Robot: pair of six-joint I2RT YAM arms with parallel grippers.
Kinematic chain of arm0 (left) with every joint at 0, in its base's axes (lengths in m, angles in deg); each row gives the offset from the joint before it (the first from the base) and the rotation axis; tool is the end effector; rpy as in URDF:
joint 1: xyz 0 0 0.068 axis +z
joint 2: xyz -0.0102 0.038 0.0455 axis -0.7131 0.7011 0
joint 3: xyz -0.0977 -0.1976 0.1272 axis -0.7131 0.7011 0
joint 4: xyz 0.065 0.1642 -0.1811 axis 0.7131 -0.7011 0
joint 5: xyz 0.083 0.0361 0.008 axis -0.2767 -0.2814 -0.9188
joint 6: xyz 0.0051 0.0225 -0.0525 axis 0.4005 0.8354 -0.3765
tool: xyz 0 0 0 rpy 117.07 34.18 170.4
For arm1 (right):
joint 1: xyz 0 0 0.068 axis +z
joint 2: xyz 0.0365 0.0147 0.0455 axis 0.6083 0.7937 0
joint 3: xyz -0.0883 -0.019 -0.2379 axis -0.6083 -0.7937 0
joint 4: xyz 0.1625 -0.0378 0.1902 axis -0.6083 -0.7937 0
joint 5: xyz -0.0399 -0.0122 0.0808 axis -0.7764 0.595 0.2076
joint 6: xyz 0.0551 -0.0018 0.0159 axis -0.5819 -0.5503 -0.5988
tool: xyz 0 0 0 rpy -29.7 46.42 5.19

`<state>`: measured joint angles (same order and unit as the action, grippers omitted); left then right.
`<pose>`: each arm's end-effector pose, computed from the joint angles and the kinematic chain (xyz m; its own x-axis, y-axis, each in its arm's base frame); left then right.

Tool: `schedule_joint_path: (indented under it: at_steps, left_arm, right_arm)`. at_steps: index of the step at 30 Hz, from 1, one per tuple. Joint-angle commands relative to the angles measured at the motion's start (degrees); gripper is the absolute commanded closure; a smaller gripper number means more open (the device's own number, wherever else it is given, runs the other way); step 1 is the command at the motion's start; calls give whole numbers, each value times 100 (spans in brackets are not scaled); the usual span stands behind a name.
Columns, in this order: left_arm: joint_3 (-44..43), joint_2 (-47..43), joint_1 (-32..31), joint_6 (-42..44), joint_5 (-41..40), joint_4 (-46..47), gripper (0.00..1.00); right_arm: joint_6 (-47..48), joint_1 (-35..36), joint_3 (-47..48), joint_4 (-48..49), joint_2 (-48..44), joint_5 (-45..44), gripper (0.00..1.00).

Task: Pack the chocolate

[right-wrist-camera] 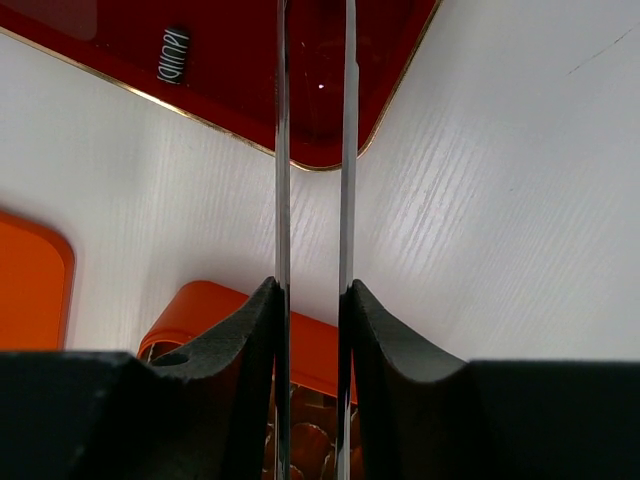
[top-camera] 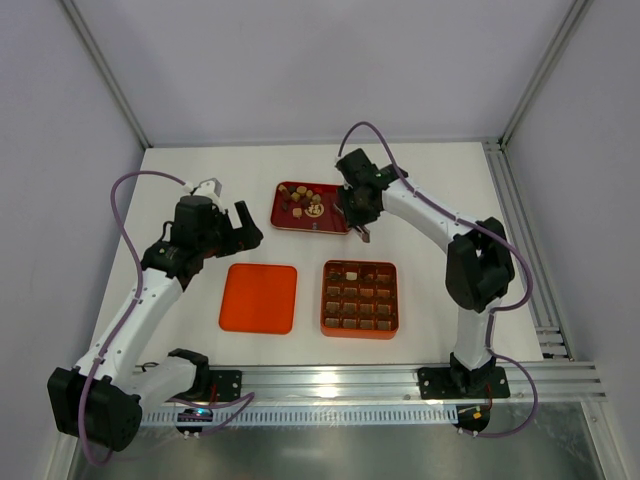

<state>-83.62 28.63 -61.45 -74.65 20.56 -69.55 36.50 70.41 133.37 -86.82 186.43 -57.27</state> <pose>0.2197 -0.0653 0.2846 -0.6684 -0.3174 -0.6727 -0.0134 0.9093 -0.4158 0.3394 0.2156 0.2352 -0.8365 -0.2703 -0.4767 -0.3242 0.9454 0.0330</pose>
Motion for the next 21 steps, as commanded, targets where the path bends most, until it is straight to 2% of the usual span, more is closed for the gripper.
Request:
schedule_joint_path:
  at_steps: [1, 14, 21]
  left_arm:
    - [0, -48, 15, 67, 25, 119, 0]
    - [0, -57, 15, 67, 33, 119, 0]
    - [0, -57, 15, 67, 69, 119, 0]
  right_arm:
    - [31, 36, 282, -6, -479, -114, 69]
    - [31, 19, 264, -243, -1181, -122, 69]
    - [5, 27, -297, -375, -1979, -131, 69]
